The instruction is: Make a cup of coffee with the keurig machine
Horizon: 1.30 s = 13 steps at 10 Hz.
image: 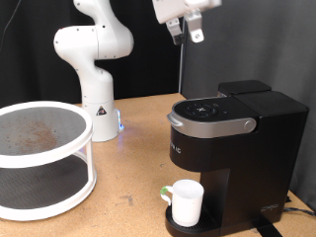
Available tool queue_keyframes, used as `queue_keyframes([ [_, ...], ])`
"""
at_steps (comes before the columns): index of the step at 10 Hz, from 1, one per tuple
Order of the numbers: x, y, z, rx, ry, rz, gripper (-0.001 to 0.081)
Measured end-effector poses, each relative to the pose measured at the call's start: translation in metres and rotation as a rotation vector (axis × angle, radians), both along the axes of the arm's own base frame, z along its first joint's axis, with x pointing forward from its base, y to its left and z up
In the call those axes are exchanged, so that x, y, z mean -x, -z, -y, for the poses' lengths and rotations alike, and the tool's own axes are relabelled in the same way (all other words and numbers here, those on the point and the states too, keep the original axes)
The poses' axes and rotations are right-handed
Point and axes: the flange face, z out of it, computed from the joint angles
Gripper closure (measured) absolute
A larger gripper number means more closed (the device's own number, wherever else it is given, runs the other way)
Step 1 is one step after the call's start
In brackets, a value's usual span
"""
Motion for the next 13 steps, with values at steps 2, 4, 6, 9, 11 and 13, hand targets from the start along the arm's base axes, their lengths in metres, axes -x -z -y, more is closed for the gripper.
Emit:
queue_keyframes([
  [2,-0.012,0.012,-0.012,-0.020,-0.066,-0.109,0.0007],
  [4,-0.020,0.026,-0.022,-0.033,-0.094,-0.152,0.0007],
  [6,-0.022,0.033,-0.031,-0.043,-0.113,-0.165,0.0007],
  [9,-0.019,0.043,-0.037,-0.036,-0.152,-0.208,0.0007],
  [11,-0.016,0.058,-0.041,-0.008,-0.163,-0.216,0.0007],
  [13,-0.015,0.075,-0.045,0.011,-0.158,-0.187,0.0130],
])
